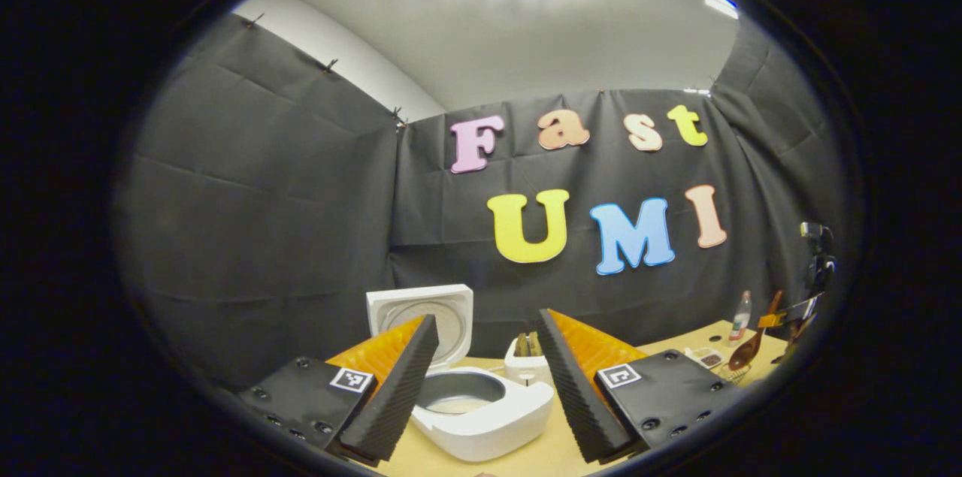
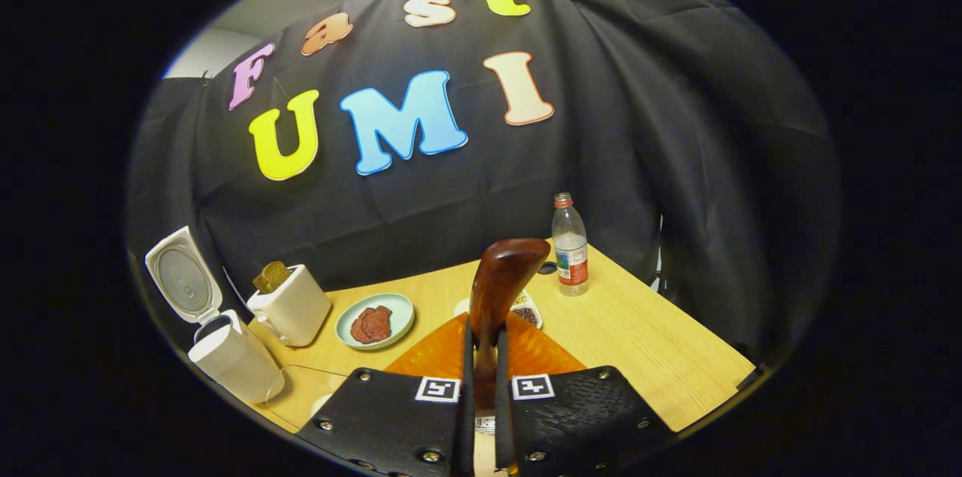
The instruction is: Close the left gripper, press the button to open the rice cooker; take a wooden spoon from the chopstick holder with the right hand, scoop a spoonful of rice and pour it into the rice cooker, then put the wooden spoon back into the chopstick holder.
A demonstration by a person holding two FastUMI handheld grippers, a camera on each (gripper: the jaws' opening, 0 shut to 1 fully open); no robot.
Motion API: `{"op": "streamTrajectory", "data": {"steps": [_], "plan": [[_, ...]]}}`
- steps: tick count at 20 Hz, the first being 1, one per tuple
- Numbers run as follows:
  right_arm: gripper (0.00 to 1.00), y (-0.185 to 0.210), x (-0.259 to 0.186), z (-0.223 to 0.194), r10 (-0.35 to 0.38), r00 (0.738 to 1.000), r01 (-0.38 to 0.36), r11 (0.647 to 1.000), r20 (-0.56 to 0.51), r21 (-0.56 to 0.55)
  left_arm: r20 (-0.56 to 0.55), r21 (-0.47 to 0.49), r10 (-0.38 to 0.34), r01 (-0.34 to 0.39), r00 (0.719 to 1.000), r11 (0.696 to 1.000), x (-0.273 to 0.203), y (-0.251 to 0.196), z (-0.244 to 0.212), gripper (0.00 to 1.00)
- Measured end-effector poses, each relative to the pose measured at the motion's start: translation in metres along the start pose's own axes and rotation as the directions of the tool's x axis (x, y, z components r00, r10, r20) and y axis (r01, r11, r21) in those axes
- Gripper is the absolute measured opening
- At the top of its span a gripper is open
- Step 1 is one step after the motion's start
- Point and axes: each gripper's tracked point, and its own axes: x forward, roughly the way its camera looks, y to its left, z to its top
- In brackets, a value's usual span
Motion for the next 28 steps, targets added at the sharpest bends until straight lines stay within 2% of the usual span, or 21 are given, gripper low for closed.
{"op": "streamTrajectory", "data": {"steps": [6,14,22,23,25,26,27,28], "plan": [[0.11,0.052,-0.022,0.011,0.045,0.998,-0.045,0.999,0.037,0.009,-0.010,-0.030,-0.036,0.035,0.999,0.999,0.019,0.024,-0.014,0.89],[0.11,0.121,-0.024,-0.022,0.111,0.994,-0.111,0.994,0.009,0.015,-0.023,-0.013,-0.038,0.038,0.999,0.999,0.029,0.067,-0.026,0.89],[0.11,0.148,0.001,-0.082,0.082,0.995,-0.088,0.988,-0.055,-0.126,-0.042,0.004,-0.014,0.014,0.999,1.000,0.030,0.106,-0.039,0.89],[0.11,0.150,0.006,-0.088,0.075,0.995,-0.083,0.985,-0.061,-0.150,-0.046,0.010,-0.010,0.010,0.999,1.000,0.029,0.110,-0.040,0.93],[0.11,0.153,0.014,-0.100,0.061,0.996,-0.073,0.981,-0.072,-0.181,-0.055,0.021,0.001,0.000,0.998,1.000,0.026,0.120,-0.042,0.93],[0.11,0.155,0.019,-0.106,0.056,0.996,-0.070,0.979,-0.076,-0.191,-0.059,0.024,0.007,-0.006,0.998,1.000,0.027,0.125,-0.044,0.89],[0.11,0.156,0.023,-0.111,0.050,0.995,-0.066,0.978,-0.082,-0.199,-0.063,0.026,0.014,-0.013,0.998,1.000,0.026,0.129,-0.045,0.93],[0.11,0.158,0.027,-0.117,0.046,0.995,-0.063,0.976,-0.087,-0.208,-0.066,0.029,0.021,-0.019,0.998,0.999,0.025,0.135,-0.047,0.89]]}}
